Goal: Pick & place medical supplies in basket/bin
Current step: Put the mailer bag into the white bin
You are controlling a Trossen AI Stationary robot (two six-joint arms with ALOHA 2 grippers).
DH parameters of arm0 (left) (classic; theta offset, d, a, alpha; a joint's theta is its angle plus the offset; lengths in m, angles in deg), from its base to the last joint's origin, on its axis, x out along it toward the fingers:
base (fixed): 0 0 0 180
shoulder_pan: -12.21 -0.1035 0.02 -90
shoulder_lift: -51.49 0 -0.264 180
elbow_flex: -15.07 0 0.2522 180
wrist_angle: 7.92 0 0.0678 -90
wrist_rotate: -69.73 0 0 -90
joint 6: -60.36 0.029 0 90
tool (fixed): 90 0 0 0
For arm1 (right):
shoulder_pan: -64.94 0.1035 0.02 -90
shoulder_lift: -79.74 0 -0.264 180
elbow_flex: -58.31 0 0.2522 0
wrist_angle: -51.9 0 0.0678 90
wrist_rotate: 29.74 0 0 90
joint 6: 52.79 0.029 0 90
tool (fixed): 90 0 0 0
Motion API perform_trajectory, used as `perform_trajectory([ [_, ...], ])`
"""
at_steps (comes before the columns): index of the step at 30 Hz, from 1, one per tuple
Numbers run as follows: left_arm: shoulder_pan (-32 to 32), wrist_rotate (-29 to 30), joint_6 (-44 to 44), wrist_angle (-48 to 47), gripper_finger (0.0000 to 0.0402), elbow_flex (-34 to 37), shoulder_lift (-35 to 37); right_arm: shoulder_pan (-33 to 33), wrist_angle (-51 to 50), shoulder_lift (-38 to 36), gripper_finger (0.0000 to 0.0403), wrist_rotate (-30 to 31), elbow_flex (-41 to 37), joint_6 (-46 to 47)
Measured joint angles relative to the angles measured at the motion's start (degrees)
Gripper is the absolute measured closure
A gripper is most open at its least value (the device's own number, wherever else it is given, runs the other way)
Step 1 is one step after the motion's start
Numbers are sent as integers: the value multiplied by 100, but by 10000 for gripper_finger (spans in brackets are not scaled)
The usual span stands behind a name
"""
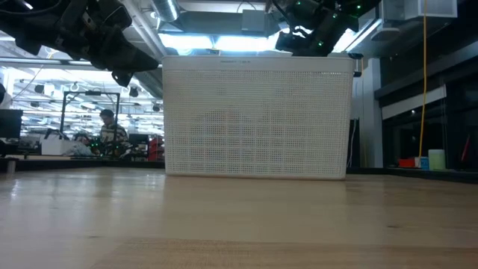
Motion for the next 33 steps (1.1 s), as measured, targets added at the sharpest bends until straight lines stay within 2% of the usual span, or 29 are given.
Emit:
perform_trajectory([
  [11,-1,-2,7,0,398,0,-2,0,-28,0,382,3,0,300],
  [21,1,-1,10,1,398,0,-1,0,-538,28,376,9,4,372],
  [33,1,11,10,36,398,0,-2,0,-733,28,260,16,4,352],
])
